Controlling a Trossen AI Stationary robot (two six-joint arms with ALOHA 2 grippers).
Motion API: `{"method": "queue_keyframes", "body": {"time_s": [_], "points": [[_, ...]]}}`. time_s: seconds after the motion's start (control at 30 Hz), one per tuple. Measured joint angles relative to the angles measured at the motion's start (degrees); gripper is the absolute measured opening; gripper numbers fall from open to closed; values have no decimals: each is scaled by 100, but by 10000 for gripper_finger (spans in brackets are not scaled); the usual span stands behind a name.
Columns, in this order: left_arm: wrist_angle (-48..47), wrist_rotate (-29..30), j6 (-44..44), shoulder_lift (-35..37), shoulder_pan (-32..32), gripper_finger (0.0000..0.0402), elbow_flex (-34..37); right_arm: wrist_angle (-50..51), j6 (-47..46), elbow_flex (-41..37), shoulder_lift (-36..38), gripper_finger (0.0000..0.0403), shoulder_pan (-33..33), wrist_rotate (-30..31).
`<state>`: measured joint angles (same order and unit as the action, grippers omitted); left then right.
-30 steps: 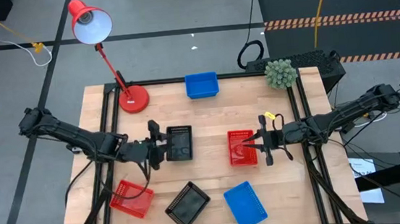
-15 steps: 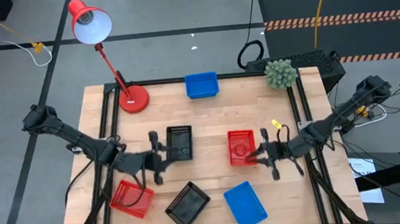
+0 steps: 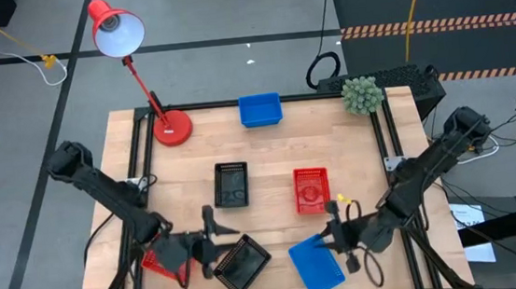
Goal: Stack baskets by color
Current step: Stack the bottom red bin on top of the top red bins
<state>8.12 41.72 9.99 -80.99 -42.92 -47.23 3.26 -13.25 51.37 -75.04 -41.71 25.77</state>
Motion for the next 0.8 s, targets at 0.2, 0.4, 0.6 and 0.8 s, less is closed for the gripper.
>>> {"method": "queue_keyframes", "body": {"time_s": [0.2, 0.4, 0.6, 0.8], "points": [[-1749, -291, -1273, -524, -397, 154, -964, 313, 32, 711, -671, 57, -4, -89], [-3473, -550, -2779, -951, -796, 154, -1914, 385, 89, 991, -1050, 57, -4, -205], [-4739, -1161, -4321, -1128, -1186, 154, -2244, 488, 106, 991, -1105, 57, -4, -338], [-5612, -1610, -5675, -1128, -1531, 154, -2242, 480, 93, 991, -1105, 57, -4, -338]]}}
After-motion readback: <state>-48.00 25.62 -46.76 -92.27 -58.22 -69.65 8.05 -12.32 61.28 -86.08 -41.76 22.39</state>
